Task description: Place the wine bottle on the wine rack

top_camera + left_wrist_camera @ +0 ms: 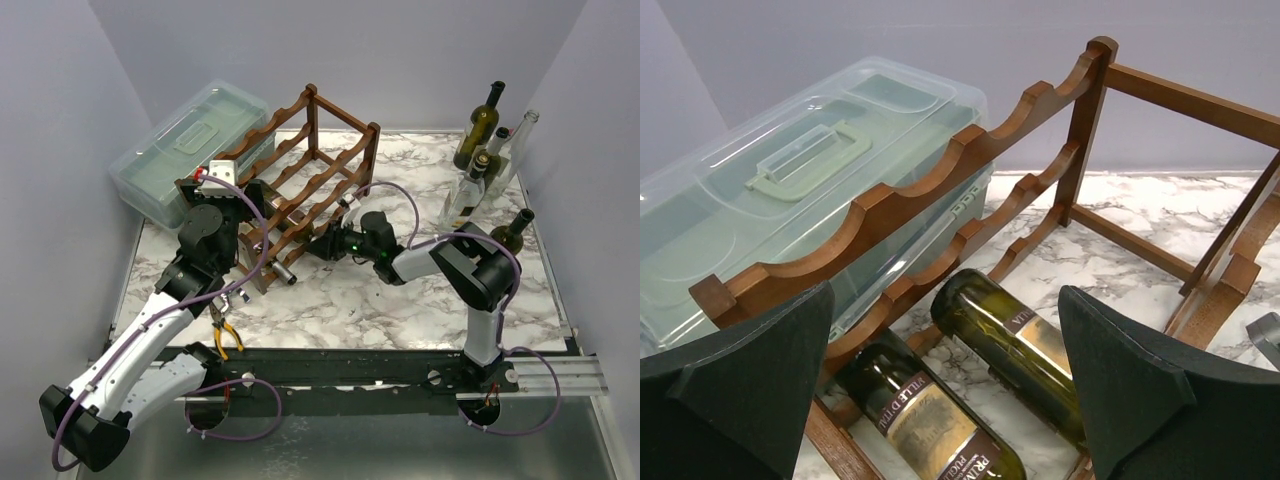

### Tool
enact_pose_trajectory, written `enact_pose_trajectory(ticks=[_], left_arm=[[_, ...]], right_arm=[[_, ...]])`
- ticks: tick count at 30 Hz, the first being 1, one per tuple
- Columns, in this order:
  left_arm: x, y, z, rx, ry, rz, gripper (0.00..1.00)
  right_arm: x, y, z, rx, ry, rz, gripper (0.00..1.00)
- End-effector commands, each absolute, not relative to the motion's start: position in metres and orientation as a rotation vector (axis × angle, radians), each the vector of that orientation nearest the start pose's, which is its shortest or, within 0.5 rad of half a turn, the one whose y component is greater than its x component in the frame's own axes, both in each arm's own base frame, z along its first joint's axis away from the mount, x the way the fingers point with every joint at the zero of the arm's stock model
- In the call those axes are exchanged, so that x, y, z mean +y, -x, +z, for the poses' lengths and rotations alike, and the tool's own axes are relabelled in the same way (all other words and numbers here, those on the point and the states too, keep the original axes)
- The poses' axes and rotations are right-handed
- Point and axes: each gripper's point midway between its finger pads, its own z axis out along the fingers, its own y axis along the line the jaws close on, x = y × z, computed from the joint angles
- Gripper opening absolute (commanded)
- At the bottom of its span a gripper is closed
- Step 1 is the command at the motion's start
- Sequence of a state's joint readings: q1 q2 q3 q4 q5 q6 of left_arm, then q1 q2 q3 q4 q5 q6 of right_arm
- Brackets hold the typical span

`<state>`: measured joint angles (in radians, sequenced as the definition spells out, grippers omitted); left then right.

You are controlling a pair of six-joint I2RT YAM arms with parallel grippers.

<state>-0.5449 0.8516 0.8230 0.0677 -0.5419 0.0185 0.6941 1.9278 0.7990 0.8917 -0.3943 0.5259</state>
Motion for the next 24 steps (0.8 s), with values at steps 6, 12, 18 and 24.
enact_pose_trajectory(ticks=[6, 12, 18, 24], left_arm=[[-0.084, -0.312, 0.349, 1.496, 0.020, -0.041, 0.94], [-0.087, -0.312, 0.349, 1.496, 0.033, -0.075, 0.94], [-0.088, -0.309, 0.351, 1.490, 0.038, -0.093, 0.94], [-0.089, -0.310, 0.349, 1.497, 0.040, -0.096, 0.94]], right_arm=[[0.408, -0.336, 0.123, 1.699, 0.497, 1.212, 0.01], [0.410, -0.342, 0.119, 1.722, 0.481, 1.186, 0.01], [0.409, -0.349, 0.108, 1.748, 0.450, 1.158, 0.00], [0.412, -0.352, 0.099, 1.765, 0.429, 1.147, 0.06]])
